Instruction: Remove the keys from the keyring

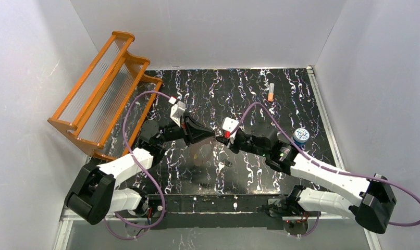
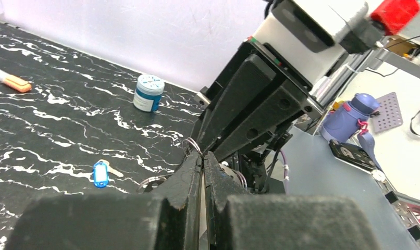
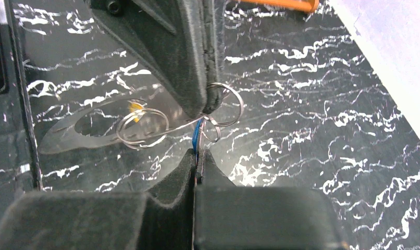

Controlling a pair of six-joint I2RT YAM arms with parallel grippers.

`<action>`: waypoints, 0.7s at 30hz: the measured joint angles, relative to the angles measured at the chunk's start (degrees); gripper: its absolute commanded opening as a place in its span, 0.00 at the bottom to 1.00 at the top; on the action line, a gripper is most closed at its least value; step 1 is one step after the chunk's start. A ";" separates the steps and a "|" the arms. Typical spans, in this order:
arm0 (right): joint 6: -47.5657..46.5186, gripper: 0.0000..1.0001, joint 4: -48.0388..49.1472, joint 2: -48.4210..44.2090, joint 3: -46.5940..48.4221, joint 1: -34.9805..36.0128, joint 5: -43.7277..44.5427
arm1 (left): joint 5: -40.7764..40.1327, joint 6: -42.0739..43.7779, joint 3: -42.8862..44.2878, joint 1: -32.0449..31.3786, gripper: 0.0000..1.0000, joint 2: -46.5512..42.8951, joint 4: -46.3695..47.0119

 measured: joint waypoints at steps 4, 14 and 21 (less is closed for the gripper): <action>1.09 0.01 5.31 -0.98 -2.54 -2.27 -3.91 | 2.23 -3.15 0.00 0.20 0.00 0.94 4.33; -1.84 0.01 3.15 -1.73 0.00 -4.81 -8.79 | 7.34 -6.21 0.83 0.20 0.00 1.86 7.96; -4.39 0.01 -1.18 -1.75 3.50 -4.92 -9.03 | 10.99 -2.75 3.10 0.20 0.00 1.75 2.64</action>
